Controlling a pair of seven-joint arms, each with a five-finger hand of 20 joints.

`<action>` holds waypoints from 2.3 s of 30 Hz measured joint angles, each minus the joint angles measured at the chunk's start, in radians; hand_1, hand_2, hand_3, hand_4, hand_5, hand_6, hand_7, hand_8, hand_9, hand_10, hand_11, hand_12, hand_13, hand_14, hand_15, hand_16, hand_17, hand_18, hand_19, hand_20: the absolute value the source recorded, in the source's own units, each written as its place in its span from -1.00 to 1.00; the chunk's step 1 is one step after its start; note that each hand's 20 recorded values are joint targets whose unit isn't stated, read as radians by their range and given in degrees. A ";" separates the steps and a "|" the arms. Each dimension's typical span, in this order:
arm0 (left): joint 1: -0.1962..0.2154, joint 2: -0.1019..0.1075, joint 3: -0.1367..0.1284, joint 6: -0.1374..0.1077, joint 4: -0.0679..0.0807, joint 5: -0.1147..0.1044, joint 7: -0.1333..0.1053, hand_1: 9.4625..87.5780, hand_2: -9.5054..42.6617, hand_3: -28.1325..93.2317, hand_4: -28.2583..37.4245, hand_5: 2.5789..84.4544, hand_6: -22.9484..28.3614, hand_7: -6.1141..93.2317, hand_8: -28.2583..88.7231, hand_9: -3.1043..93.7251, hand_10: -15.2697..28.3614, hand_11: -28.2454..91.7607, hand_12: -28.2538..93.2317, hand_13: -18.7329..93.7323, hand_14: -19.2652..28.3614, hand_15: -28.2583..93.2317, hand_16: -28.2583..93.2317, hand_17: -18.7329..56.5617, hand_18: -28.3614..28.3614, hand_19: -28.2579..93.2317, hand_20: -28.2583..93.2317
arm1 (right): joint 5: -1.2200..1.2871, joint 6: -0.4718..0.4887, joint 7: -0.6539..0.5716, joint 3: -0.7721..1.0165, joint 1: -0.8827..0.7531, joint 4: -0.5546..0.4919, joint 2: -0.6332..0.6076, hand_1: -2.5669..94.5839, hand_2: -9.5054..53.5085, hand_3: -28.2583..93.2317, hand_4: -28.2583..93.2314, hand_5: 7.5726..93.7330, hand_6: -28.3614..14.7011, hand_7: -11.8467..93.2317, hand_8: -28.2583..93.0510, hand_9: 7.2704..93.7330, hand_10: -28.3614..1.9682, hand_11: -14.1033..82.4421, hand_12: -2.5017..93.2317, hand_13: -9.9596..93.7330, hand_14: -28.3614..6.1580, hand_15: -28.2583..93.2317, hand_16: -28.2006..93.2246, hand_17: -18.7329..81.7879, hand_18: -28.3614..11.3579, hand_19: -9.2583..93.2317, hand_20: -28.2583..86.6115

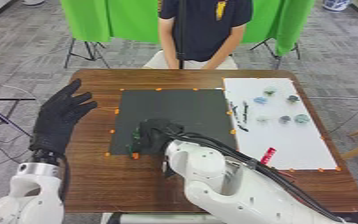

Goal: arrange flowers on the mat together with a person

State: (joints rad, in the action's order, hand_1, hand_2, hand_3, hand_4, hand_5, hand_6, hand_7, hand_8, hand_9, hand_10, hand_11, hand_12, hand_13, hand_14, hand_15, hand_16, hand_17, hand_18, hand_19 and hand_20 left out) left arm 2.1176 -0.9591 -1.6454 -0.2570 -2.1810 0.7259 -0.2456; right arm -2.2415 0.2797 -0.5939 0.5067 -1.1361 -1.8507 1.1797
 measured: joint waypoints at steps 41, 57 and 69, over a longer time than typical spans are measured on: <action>0.005 0.000 0.010 0.017 0.003 0.003 0.001 -0.56 -0.41 0.74 -0.79 -0.13 0.17 -0.65 -0.66 -0.13 0.61 -0.13 -0.36 -0.13 0.98 0.30 -0.67 -0.72 0.99 0.33 -0.33 | -0.137 0.004 -0.178 -0.064 0.035 0.036 0.013 -0.61 -0.20 0.65 -0.83 0.35 0.14 -0.64 -0.69 1.00 0.02 0.17 -0.55 0.94 0.13 0.56 -0.20 0.60 -0.66 1.00 0.33; -0.001 0.002 0.022 0.017 0.009 0.000 -0.008 -0.56 -0.40 0.74 -0.78 -0.13 0.17 -0.65 -0.66 -0.13 0.61 -0.12 -0.36 -0.13 0.98 0.30 -0.67 -0.72 0.99 0.33 -0.33 | -0.131 0.072 -0.184 -0.067 0.037 0.043 0.025 -0.61 -0.20 0.65 -0.83 0.34 0.13 -0.65 -0.69 1.00 0.01 0.15 -0.53 0.93 0.12 0.56 -0.21 0.60 -0.65 1.00 0.32; 0.006 0.010 0.022 0.015 0.010 -0.013 -0.025 -0.56 -0.40 0.74 -0.78 -0.13 0.17 -0.65 -0.66 -0.13 0.61 -0.12 -0.36 -0.13 0.98 0.30 -0.67 -0.72 0.98 0.33 -0.33 | -0.019 -0.101 -0.034 0.021 -0.022 -0.052 0.004 -0.59 -0.22 0.67 -0.85 0.33 0.25 -0.60 -0.70 0.98 -0.05 0.11 -0.53 0.88 0.03 0.57 -0.20 0.52 -0.71 1.00 0.30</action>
State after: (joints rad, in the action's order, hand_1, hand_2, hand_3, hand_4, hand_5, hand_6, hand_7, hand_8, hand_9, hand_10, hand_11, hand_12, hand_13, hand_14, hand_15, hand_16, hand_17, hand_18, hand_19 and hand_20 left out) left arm 2.1239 -0.9491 -1.6231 -0.2418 -2.1715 0.7129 -0.2705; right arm -2.2607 0.1790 -0.6281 0.5272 -1.1584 -1.9030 1.1839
